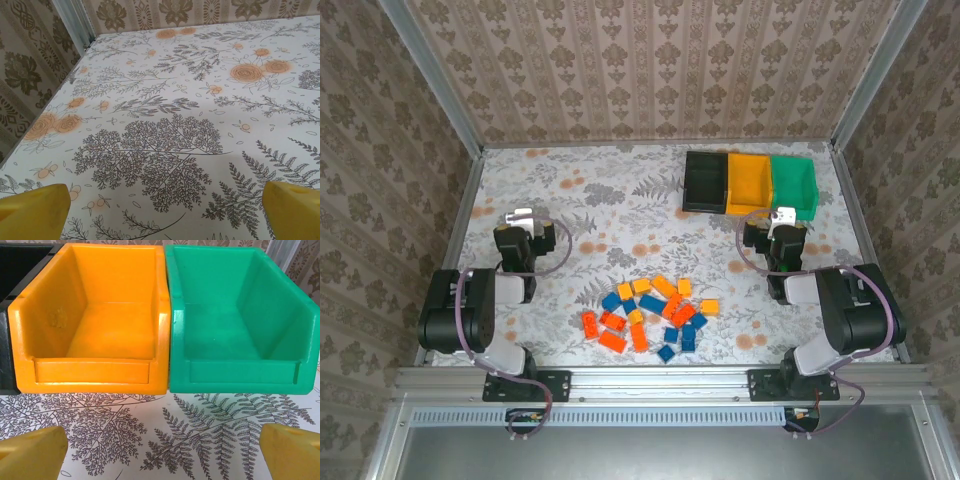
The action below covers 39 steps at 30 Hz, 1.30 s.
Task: Sort the legos into containers by color
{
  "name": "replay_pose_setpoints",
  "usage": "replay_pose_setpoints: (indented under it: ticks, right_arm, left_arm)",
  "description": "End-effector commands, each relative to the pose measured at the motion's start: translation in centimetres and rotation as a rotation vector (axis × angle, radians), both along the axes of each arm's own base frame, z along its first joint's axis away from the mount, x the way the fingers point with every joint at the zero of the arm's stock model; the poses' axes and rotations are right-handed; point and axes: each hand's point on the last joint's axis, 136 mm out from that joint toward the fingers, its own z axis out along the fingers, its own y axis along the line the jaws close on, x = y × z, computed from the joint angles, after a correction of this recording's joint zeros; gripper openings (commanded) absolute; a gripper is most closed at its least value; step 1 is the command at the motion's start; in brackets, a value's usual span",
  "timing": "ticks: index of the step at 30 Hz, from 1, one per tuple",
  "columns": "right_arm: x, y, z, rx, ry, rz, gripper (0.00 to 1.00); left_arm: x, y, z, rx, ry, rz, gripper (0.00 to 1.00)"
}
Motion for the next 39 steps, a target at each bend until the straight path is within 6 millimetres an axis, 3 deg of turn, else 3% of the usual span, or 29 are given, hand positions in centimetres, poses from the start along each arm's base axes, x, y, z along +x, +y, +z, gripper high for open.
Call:
replay_pose_setpoints:
  ticks: [1, 39]
  right_arm:
    - [0.69, 0.30, 1.28, 0.016, -0.047, 0.010, 1.00]
    - [0.75, 0.26, 1.21, 0.019, -0.043, 0.011, 1.00]
  left_arm:
    - [0.22, -0.38, 0.23, 0.008, -0.010, -0.034, 1.00]
    - [0.37, -0.60, 0.19, -0.010, -0.002, -0.064, 1.00]
